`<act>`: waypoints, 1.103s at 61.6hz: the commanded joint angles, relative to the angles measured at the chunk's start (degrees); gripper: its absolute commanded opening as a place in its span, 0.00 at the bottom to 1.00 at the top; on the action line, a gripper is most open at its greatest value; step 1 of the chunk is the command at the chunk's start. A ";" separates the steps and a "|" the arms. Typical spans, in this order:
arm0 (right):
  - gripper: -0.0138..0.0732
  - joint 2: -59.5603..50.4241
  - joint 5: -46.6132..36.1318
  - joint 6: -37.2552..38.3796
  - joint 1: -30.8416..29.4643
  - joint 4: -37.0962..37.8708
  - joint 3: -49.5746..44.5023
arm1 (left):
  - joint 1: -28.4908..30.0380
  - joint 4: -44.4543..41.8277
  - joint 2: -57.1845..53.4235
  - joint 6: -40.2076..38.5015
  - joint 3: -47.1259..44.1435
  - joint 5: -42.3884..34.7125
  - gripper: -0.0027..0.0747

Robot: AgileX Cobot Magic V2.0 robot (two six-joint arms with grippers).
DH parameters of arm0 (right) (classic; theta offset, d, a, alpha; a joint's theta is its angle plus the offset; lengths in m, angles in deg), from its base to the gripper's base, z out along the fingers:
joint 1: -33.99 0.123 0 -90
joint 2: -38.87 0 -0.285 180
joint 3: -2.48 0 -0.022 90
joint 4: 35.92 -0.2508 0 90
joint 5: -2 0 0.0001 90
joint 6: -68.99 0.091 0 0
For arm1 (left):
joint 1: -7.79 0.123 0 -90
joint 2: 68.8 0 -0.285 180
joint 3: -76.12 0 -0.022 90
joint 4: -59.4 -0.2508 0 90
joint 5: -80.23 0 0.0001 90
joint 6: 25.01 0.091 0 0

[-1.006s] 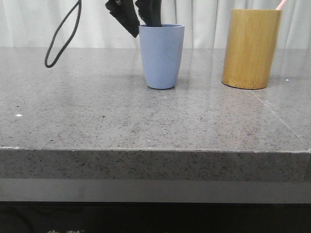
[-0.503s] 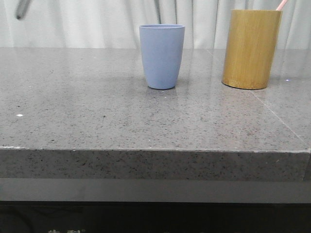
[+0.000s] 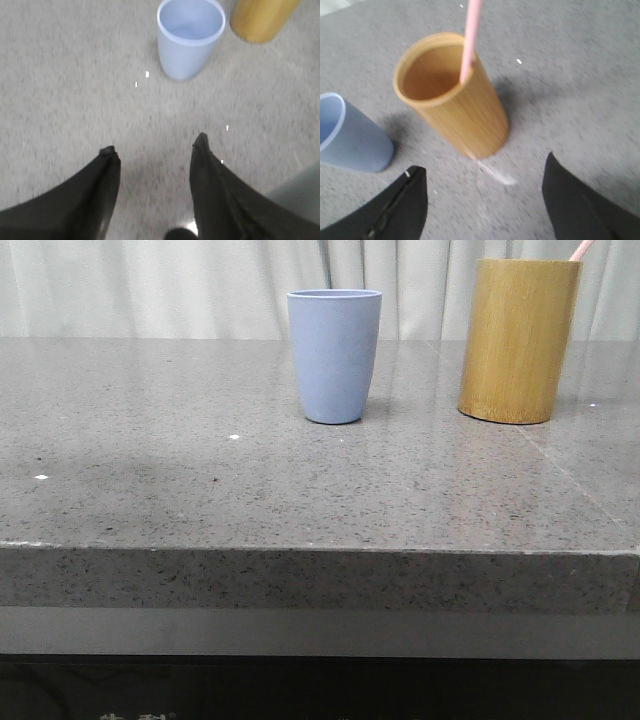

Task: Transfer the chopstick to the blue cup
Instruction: 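Open the left gripper and raise it away from the cup, then lower the right gripper into the bamboo holder and grasp the pink chopstick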

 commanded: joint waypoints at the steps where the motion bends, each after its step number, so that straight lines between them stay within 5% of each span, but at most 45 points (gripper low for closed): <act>1: 0.74 3.11 -1.84 -2.58 -0.64 -3.95 6.41 | -0.41 0.15 -4.47 0.00 -2.23 -4.53 0.47; 23: 0.74 17.41 6.49 -14.46 -5.22 -19.09 23.76 | -0.41 -0.07 -6.96 0.00 -4.84 -4.40 0.47; 47: 0.74 23.35 7.49 -14.53 -5.22 -18.93 27.51 | -0.41 -0.07 -6.96 0.00 -4.84 -4.40 0.47; 68: 0.35 23.55 6.39 -14.81 -5.22 -17.77 27.51 | -0.41 -0.07 -6.96 0.00 -4.84 -4.40 0.47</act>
